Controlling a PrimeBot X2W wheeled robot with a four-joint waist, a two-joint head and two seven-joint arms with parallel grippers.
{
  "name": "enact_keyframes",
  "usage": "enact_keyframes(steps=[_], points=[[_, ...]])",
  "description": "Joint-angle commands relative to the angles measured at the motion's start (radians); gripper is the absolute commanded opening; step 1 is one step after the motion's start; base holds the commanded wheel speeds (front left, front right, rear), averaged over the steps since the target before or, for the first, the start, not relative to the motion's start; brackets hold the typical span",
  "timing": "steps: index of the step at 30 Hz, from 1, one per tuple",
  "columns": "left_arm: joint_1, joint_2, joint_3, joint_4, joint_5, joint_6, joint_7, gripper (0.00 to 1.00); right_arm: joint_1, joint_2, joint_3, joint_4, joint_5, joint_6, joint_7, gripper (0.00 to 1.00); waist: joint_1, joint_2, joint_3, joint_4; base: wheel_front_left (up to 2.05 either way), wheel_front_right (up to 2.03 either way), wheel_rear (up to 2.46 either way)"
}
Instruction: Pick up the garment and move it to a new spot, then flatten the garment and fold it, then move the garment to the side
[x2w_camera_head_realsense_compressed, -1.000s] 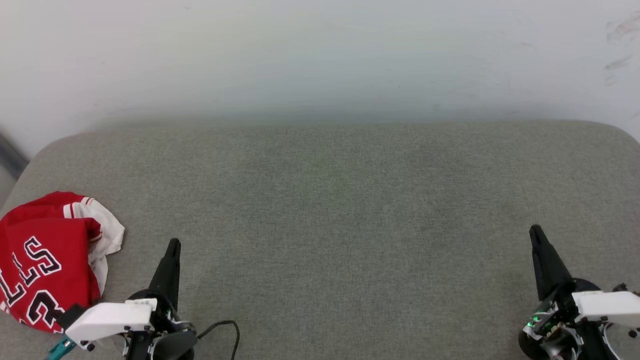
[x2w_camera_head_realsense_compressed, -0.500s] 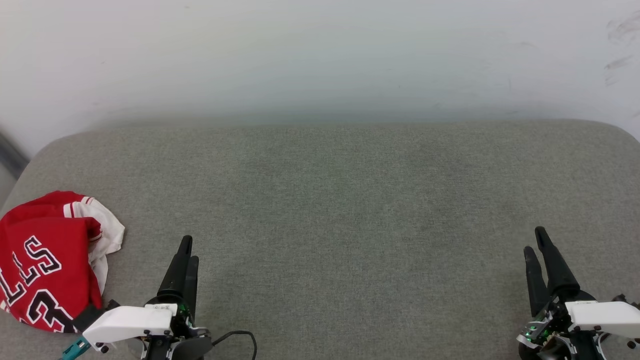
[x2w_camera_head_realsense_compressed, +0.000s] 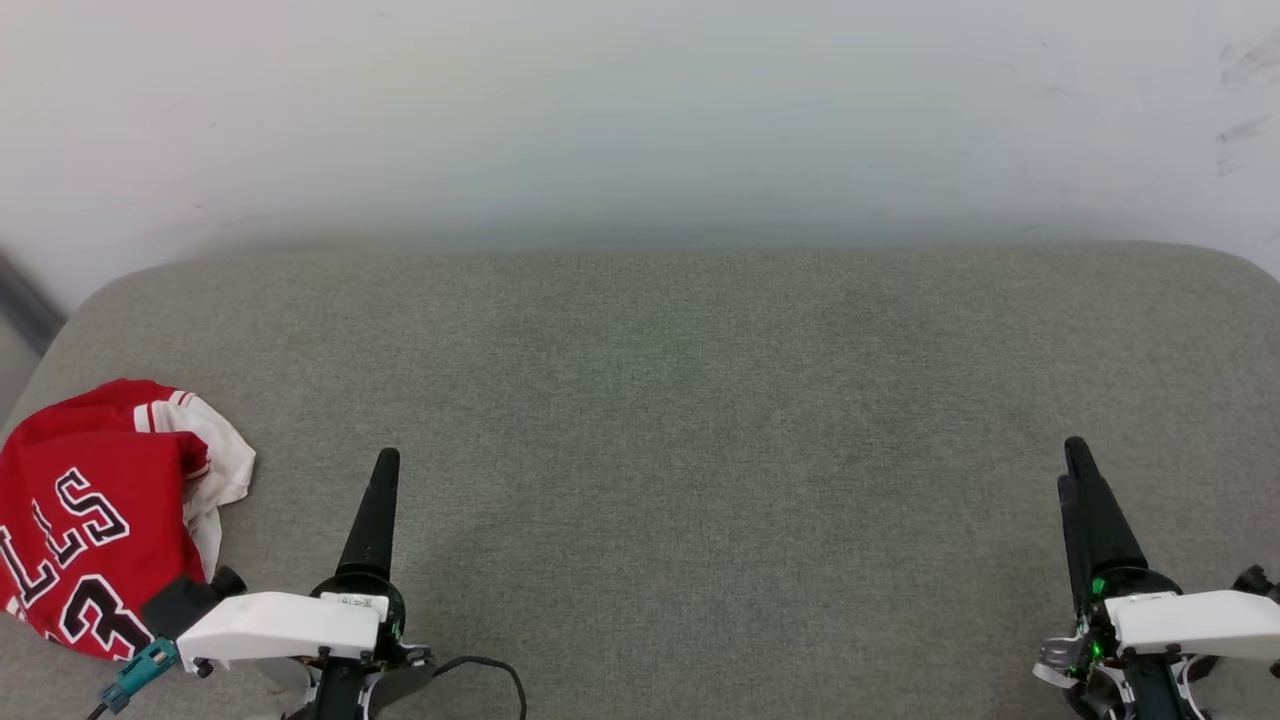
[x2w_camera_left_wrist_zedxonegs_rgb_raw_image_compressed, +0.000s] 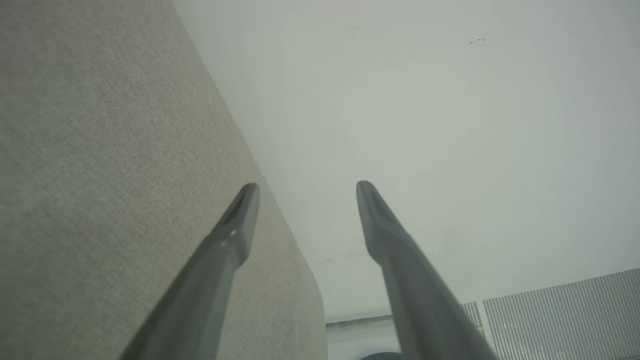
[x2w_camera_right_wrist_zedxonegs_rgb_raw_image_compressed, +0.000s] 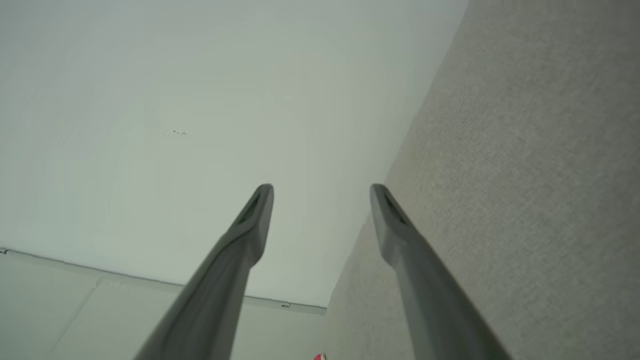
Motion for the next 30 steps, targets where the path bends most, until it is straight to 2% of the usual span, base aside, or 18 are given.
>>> enact_keyframes(steps=[1, 15, 30], points=[[-0.026, 0.008, -0.008, -0.016, 0.045, -0.001, -0.012, 1.00, -0.004, -0.002, 0.005, -0.028, -0.059, 0.000, -0.011, 1.00, 0.0000, 0.0000, 0.000, 0.001, 0.00, 0.00, 0.00], [-0.042, 0.005, -0.007, 0.002, 0.370, -0.001, -0.063, 1.00, 0.000, -0.004, 0.033, -0.038, -0.487, 0.001, -0.057, 1.00, 0.0000, 0.0000, -0.003, 0.008, 0.00, 0.00, 0.00], [-0.060, 0.021, -0.047, 0.020, 0.684, 0.000, -0.111, 1.00, 0.002, -0.002, 0.025, -0.053, -0.787, 0.001, -0.052, 1.00, 0.0000, 0.0000, -0.004, 0.016, 0.00, 0.00, 0.00]])
